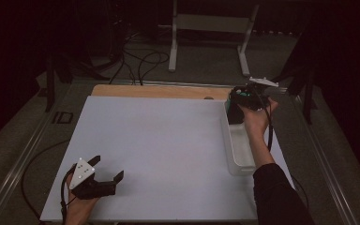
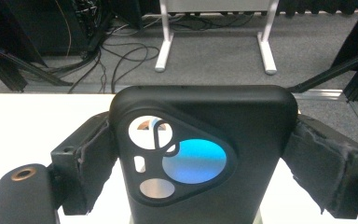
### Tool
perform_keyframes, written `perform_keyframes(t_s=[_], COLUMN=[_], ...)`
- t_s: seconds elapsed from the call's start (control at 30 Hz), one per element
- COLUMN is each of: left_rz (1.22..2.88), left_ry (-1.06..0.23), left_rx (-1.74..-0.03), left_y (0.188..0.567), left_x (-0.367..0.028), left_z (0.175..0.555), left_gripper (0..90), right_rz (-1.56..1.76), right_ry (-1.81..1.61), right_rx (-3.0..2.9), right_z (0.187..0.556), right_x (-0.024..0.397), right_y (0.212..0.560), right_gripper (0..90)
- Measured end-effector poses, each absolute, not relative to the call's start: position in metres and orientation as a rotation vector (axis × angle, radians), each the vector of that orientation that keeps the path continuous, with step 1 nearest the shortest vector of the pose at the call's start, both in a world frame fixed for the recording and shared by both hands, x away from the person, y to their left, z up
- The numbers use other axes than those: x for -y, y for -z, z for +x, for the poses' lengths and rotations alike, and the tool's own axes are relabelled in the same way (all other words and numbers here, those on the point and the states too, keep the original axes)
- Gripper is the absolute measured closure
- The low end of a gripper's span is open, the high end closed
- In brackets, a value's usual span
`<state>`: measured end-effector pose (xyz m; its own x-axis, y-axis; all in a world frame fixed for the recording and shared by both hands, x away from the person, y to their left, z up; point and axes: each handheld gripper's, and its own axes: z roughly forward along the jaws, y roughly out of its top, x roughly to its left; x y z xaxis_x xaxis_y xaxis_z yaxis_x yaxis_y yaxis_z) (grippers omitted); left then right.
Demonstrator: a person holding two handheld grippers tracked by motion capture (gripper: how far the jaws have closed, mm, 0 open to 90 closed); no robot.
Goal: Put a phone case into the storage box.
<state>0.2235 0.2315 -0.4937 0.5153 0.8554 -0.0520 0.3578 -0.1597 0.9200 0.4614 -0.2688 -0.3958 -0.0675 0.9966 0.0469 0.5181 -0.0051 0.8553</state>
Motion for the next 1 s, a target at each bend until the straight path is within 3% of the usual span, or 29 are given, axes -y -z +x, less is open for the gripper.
perform_keyframes(t_s=[1.0], left_rz=[1.743], left_ry=[-0.612], left_rx=[-1.024], left_y=[0.494], left_x=[-0.232], left_z=[0.223], left_gripper=[0.0], right_rz=[1.614], right_ry=[-0.923], right_rx=[-1.657], right_z=[0.469], right_x=[0.268], right_y=[0.415], right_gripper=[13.2])
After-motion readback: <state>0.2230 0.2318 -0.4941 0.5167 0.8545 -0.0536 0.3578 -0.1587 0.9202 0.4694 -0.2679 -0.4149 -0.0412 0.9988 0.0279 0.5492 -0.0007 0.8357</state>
